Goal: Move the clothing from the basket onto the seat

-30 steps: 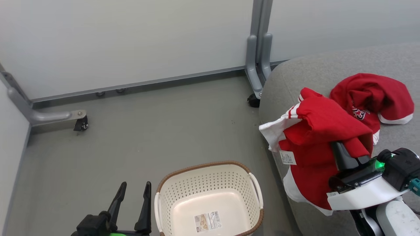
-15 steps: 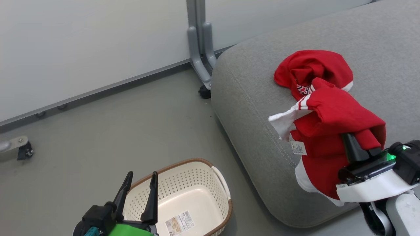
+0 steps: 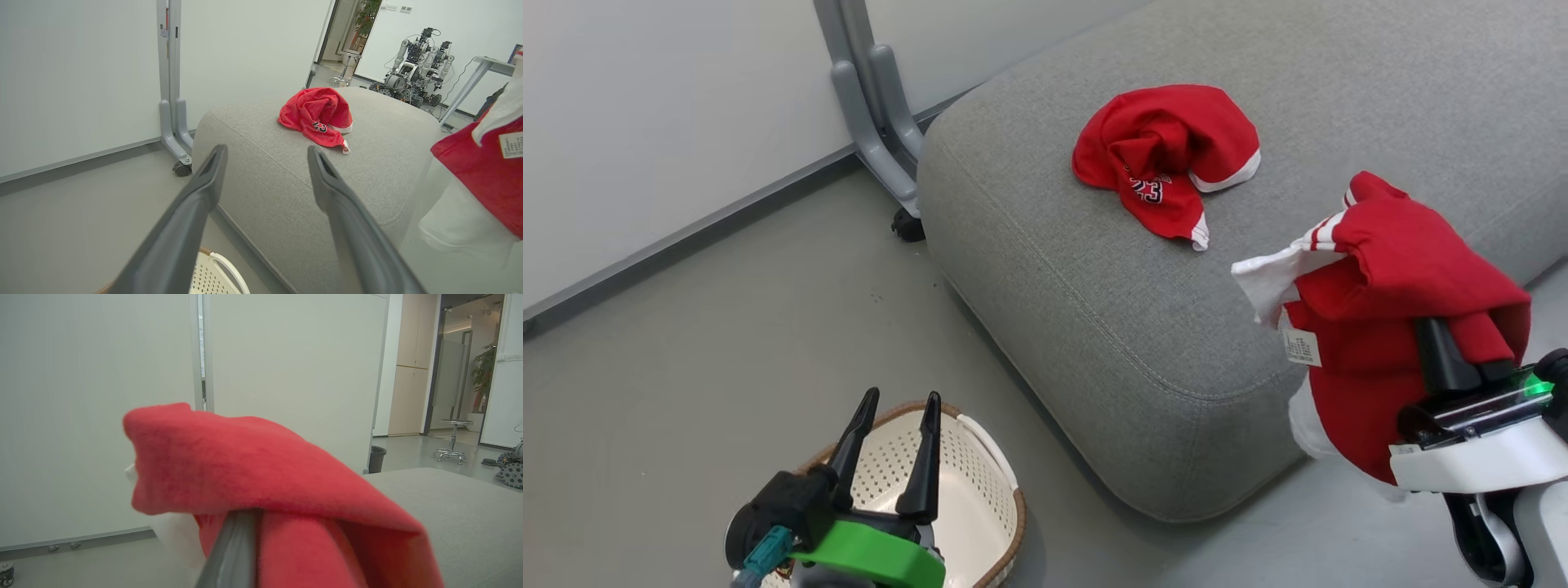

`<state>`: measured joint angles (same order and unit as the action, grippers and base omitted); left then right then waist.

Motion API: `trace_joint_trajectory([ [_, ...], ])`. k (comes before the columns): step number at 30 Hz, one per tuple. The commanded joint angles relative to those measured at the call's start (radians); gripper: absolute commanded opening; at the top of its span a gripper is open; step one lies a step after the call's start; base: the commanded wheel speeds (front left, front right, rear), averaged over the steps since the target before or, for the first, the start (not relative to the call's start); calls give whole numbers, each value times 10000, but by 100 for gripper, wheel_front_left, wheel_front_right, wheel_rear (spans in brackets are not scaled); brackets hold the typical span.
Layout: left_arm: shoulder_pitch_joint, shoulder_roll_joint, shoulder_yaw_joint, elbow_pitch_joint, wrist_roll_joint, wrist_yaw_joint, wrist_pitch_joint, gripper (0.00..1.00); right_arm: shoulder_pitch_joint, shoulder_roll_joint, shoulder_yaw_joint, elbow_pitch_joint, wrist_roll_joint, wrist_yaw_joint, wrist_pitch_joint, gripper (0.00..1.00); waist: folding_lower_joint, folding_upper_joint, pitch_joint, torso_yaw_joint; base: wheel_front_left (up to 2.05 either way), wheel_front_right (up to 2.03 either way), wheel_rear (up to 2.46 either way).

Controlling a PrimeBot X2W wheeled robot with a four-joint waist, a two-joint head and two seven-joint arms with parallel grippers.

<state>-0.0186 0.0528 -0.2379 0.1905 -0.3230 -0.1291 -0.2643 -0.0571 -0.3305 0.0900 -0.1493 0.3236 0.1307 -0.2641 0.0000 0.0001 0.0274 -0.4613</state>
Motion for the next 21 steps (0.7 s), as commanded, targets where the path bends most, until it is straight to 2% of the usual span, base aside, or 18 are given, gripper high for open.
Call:
trace_joint_trajectory([
  [1,-202,96,-82,22,-32,-27,2,100,109,80,-89,-85,-46,0,-3,0,0,-1,334,-314,0,0,0],
  [12,-375,220,-402,98,-82,-27,2,100,210,226,-237,-127,-115,0,-3,0,0,-1,495,-394,0,0,0],
  [21,-12,200,-358,-144,73,-27,2,100,-638,-337,64,58,-188,0,-3,0,0,-1,576,-244,0,0,0],
])
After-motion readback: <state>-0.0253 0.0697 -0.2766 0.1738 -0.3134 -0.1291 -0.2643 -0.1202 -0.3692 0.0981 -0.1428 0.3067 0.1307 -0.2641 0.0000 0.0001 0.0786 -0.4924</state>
